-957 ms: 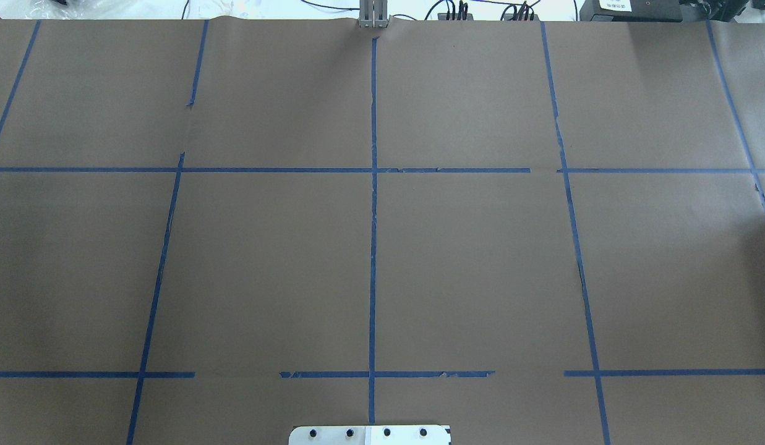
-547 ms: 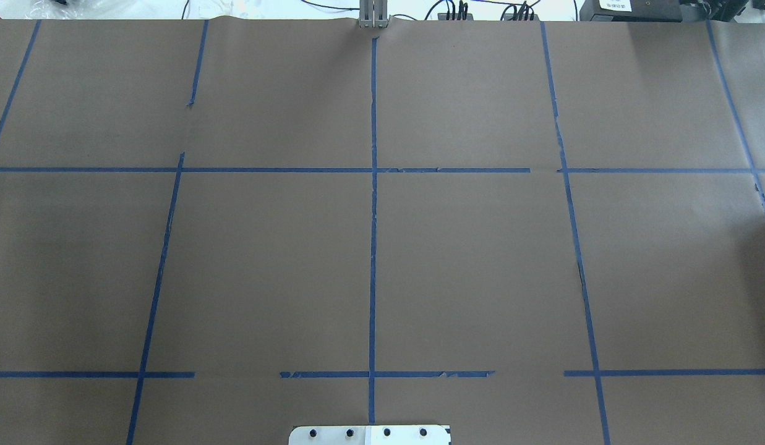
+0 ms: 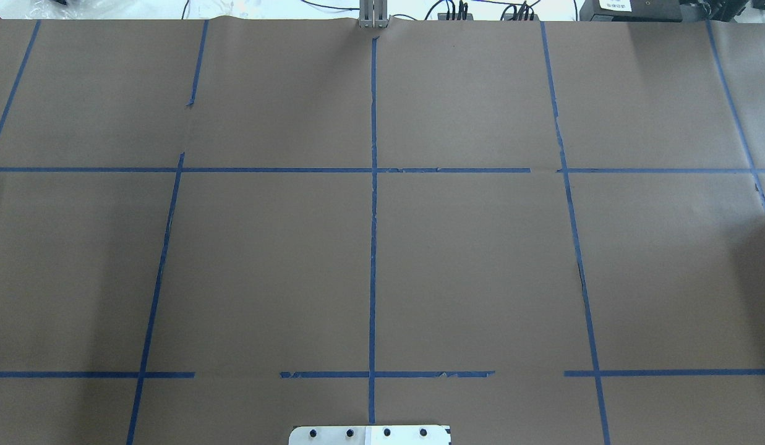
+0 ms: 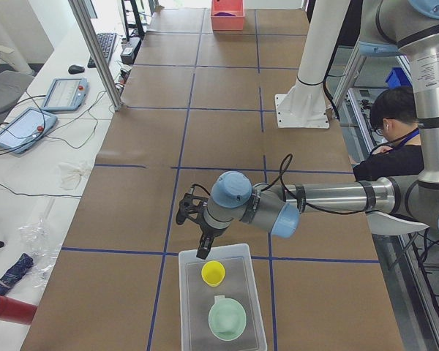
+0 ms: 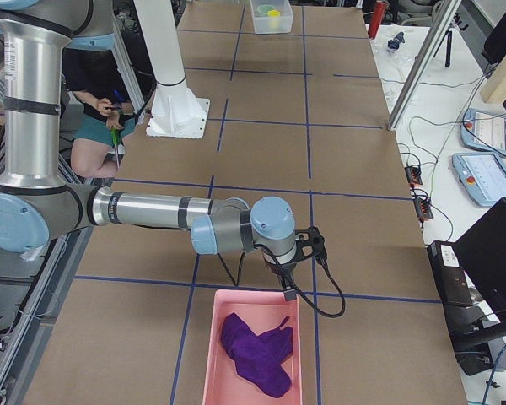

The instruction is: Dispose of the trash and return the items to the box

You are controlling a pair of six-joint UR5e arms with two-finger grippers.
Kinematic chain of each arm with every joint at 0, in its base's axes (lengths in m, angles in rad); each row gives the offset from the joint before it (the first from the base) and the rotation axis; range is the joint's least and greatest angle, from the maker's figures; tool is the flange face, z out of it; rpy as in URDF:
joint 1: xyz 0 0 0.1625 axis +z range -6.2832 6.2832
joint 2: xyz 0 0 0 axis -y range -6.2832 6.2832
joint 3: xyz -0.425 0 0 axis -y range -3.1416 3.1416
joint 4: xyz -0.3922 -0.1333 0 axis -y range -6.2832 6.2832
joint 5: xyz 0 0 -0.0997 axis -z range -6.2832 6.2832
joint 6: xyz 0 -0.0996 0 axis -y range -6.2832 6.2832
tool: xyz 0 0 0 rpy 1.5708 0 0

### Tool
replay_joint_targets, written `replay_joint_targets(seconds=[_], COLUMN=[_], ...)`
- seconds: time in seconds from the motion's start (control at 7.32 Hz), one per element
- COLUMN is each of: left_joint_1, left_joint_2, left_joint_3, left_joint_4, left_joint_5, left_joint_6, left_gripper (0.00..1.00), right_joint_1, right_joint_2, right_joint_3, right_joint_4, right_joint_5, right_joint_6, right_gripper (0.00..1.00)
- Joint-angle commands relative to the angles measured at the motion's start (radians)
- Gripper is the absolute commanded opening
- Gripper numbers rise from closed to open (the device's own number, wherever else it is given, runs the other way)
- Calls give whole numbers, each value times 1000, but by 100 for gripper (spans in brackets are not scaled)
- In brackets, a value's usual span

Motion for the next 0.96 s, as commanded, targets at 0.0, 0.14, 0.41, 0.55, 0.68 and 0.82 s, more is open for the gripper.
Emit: replay_joint_targets(seconds=[0.0, 0.14, 0.41, 0.55, 0.68, 0.82], left_joint_1=[12, 12, 10, 10, 9, 7], left_joint_2=[3, 8, 38, 38, 40, 34], left_joint_3=[-54, -34, -30, -16, -14, -11], left_joint_4=[184, 184, 187, 187, 186, 186], left_joint_5=[-2, -1, -2, 6, 6, 7], left_joint_6=[8, 14, 30, 30, 30, 31], left_gripper=[100, 100, 100, 100, 100, 100], right_joint_1=[-38, -54, -60, -60, -60, -60], right_joint_2=[-3, 8, 23, -10, -12, -11], right_joint_3=[-1, 6, 66, 102, 114, 116], right_joint_4=[-63, -143, -295, -294, -294, -294], right_joint_5=[-9, -4, 16, 4, 4, 4], right_joint_6=[4, 4, -12, -13, -13, -12], right_gripper=[100, 100, 100, 100, 100, 100])
